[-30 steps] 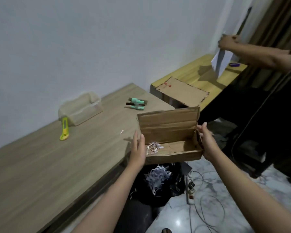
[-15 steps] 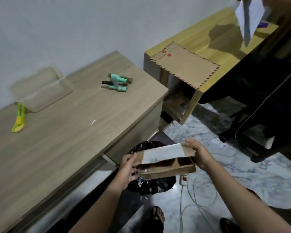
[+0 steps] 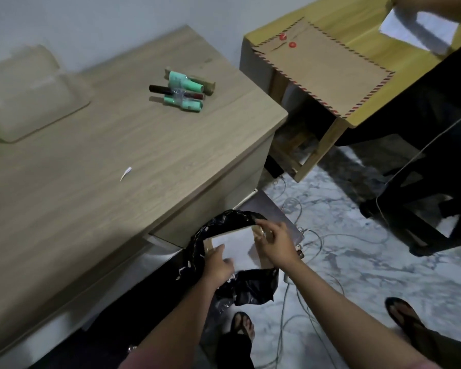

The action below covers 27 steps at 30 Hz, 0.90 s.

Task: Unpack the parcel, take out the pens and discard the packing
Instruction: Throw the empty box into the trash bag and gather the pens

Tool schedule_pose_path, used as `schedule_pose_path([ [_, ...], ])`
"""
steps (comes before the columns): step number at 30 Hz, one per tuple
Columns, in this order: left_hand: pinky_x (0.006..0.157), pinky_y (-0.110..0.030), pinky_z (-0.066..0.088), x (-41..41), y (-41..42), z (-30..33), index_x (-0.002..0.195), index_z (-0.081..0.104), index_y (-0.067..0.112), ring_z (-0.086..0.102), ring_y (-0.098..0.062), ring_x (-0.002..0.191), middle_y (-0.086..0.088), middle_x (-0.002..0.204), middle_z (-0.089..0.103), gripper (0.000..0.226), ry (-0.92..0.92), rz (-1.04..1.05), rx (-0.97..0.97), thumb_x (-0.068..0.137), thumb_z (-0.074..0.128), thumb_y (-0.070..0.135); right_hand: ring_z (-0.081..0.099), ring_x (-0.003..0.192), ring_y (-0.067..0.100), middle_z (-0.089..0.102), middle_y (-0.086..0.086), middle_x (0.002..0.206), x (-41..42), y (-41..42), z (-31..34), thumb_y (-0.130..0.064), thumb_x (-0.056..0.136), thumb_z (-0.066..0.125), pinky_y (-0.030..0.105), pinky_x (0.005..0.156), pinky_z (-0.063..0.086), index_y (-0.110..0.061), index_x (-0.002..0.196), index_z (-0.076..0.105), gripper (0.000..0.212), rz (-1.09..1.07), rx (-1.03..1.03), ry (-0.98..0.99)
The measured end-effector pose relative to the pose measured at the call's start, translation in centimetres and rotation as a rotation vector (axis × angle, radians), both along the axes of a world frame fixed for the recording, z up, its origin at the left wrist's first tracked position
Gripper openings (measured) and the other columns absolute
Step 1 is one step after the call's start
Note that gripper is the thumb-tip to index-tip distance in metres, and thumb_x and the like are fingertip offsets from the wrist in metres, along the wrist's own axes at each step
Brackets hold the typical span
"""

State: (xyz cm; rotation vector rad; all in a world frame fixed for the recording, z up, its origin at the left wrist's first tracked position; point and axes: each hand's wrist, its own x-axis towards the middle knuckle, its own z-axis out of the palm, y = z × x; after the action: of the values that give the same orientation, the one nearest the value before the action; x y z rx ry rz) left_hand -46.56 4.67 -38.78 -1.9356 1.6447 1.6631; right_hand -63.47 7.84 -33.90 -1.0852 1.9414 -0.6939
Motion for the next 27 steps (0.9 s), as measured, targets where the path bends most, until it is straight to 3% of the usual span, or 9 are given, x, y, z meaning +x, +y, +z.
schedule_pose_path([
  [2, 0.109, -0.039, 0.037, 0.0, 0.0, -1.0, 0.146, 0.028, 0.018, 0.033, -0.029, 0.135, -0.01, 0.153, 0.02, 0.055, 0.01, -0.025, 0.03, 0.093, 0.044, 0.015, 0.056, 0.103, 0.029, 0.037, 0.009, 0.112, 0.2, 0.0, -1.4, -0.008, 0.087, 0.06, 0.025, 0.1, 0.041, -0.014, 0.131, 0.056, 0.044, 0.04, 0.03, 0.056],
  [4, 0.102, -0.034, 0.043, 0.1, -0.3, -1.5, 0.147, 0.026, 0.02, 0.04, -0.029, 0.13, -0.01, 0.153, 0.019, 0.058, 0.031, -0.02, 0.077, 0.092, 0.042, 0.01, 0.057, 0.105, 0.032, 0.041, 0.014, 0.118, 0.3, -0.3, -2.2, -0.014, 0.089, 0.059, 0.027, 0.097, 0.042, -0.016, 0.135, 0.051, 0.047, 0.055, 0.054, 0.079],
  [9, 0.082, -0.023, 0.042, 0.7, -1.2, -1.1, 0.148, 0.027, 0.015, 0.048, -0.022, 0.118, -0.01, 0.151, 0.027, 0.055, 0.079, 0.093, 0.122, 0.095, 0.04, 0.008, 0.05, 0.121, 0.037, 0.047, 0.017, 0.136, 0.7, -1.5, -2.6, -0.026, 0.091, 0.053, 0.041, 0.094, 0.042, -0.011, 0.14, 0.036, 0.054, 0.096, 0.149, 0.163],
  [12, 0.063, -0.004, 0.04, 0.8, -1.1, 0.8, 0.146, 0.03, 0.012, 0.055, -0.014, 0.098, -0.011, 0.146, 0.04, 0.05, 0.09, 0.116, 0.01, 0.097, 0.041, 0.012, 0.032, 0.139, 0.031, 0.026, 0.008, 0.155, 1.2, -1.4, -1.5, -0.036, 0.093, 0.048, 0.055, 0.109, 0.024, -0.013, 0.146, 0.024, 0.063, 0.11, 0.24, 0.233],
  [14, 0.074, -0.007, 0.04, 1.2, -0.8, 3.1, 0.142, 0.036, 0.011, 0.055, -0.017, 0.108, -0.01, 0.143, 0.044, 0.046, 0.106, 0.14, -0.077, 0.096, 0.043, 0.013, 0.024, 0.143, 0.029, 0.018, 0.007, 0.158, 1.7, -1.4, 0.0, -0.037, 0.094, 0.047, 0.056, 0.113, 0.017, -0.012, 0.149, 0.02, 0.066, 0.124, 0.235, 0.289],
  [16, 0.094, -0.02, 0.038, 1.9, -0.2, 6.1, 0.135, 0.045, 0.01, 0.051, -0.021, 0.123, -0.011, 0.14, 0.049, 0.041, 0.145, 0.151, -0.156, 0.095, 0.046, 0.013, 0.035, 0.136, 0.033, 0.036, 0.015, 0.148, 2.5, -1.5, 1.9, -0.03, 0.092, 0.05, 0.052, 0.109, 0.029, -0.007, 0.14, 0.037, 0.055, 0.096, 0.089, 0.322],
  [18, 0.098, -0.023, 0.038, 3.1, 0.5, 9.3, 0.127, 0.051, 0.009, 0.052, -0.021, 0.122, -0.011, 0.131, 0.056, 0.034, 0.197, 0.147, -0.268, 0.093, 0.048, 0.011, 0.05, 0.116, 0.033, 0.052, 0.017, 0.123, 3.7, -1.5, 4.2, -0.022, 0.09, 0.052, 0.044, 0.097, 0.043, -0.006, 0.122, 0.053, 0.035, 0.044, -0.107, 0.325],
  [24, 0.075, -0.009, 0.042, 9.6, 0.3, 19.7, 0.104, 0.064, 0.014, 0.057, 0.004, 0.081, -0.003, 0.105, 0.066, 0.021, 0.257, 0.168, -0.745, 0.087, 0.053, 0.009, 0.056, 0.089, 0.03, 0.057, 0.01, 0.091, 8.9, -4.1, 12.8, -0.017, 0.088, 0.053, 0.043, 0.074, 0.049, -0.007, 0.091, 0.062, 0.014, -0.008, -0.486, 0.47],
  [27, 0.074, -0.015, 0.048, 14.7, -1.9, 23.4, 0.103, 0.063, 0.024, 0.061, -0.005, 0.085, 0.004, 0.103, 0.063, 0.021, 0.155, 0.278, -0.914, 0.084, 0.054, 0.022, 0.057, 0.095, 0.026, 0.061, 0.008, 0.097, 11.2, -6.9, 16.6, -0.018, 0.086, 0.054, 0.042, 0.079, 0.05, -0.011, 0.096, 0.063, 0.015, 0.045, -0.569, 0.491],
])
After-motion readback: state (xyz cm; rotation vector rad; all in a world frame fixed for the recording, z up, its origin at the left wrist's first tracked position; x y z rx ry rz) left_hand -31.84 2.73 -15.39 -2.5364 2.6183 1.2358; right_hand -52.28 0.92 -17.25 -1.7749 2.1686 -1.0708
